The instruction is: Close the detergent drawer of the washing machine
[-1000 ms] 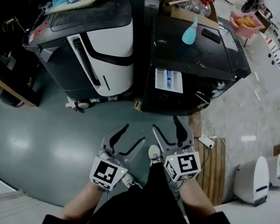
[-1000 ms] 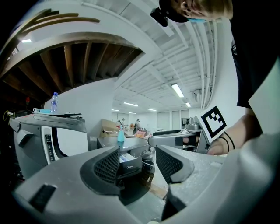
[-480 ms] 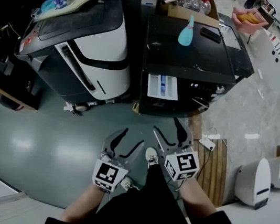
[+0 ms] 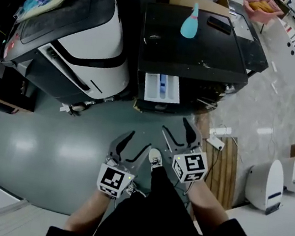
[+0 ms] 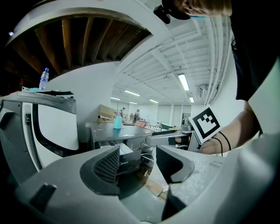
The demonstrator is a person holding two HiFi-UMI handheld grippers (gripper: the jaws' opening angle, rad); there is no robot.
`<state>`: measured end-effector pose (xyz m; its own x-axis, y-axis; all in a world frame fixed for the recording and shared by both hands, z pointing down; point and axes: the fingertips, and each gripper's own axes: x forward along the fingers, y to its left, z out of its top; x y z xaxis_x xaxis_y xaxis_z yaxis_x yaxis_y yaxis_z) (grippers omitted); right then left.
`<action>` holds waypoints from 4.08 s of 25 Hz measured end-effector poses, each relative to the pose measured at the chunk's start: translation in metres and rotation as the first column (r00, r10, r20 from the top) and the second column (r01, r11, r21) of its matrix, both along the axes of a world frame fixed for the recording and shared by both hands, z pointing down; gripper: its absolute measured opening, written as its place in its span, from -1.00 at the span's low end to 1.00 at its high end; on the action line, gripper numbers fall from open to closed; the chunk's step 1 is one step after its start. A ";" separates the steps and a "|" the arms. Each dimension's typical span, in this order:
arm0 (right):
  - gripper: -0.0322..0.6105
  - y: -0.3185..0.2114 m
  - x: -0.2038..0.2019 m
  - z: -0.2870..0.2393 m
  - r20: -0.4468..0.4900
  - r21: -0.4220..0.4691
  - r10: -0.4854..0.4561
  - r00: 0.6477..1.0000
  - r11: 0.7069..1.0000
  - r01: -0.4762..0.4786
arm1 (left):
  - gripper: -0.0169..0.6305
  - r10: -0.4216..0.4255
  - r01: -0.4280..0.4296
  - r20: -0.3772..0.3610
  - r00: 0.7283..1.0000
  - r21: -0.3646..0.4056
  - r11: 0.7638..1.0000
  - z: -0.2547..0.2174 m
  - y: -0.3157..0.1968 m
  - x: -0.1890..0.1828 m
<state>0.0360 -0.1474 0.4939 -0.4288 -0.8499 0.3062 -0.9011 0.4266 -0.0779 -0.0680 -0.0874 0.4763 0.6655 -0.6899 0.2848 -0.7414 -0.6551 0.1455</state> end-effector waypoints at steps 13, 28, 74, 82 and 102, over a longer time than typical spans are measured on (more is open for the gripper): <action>0.04 -0.051 0.038 0.077 0.002 -0.121 0.057 0.998 0.991 -0.056 | -0.19 0.019 -0.019 0.000 1.000 -0.083 0.996 0.041 -0.040 0.022; -0.08 -0.085 0.055 0.142 0.015 -0.257 0.058 0.998 0.965 -0.052 | -0.20 0.009 -0.007 0.017 1.000 -0.141 0.990 0.069 -0.075 0.032; -0.55 -0.151 0.062 0.175 0.035 -0.321 0.057 0.998 0.946 -0.043 | -0.21 -0.033 0.032 -0.003 0.999 -0.193 0.981 0.088 -0.113 0.058; -0.55 -0.179 0.062 0.176 0.049 -0.323 0.086 0.995 0.944 -0.065 | -0.21 -0.037 0.035 -0.006 0.999 -0.201 0.979 0.091 -0.120 0.056; -0.53 -0.226 0.066 0.179 0.114 -0.366 0.174 0.978 0.923 -0.121 | -0.21 -0.044 0.042 -0.004 0.999 -0.219 0.975 0.097 -0.136 0.057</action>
<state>0.1018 -0.3733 0.6730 -0.3680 -0.7535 0.5449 -0.9201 0.2103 -0.3305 -0.0114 -0.2230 0.5734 0.6396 -0.6398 0.4260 -0.7663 -0.5743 0.2881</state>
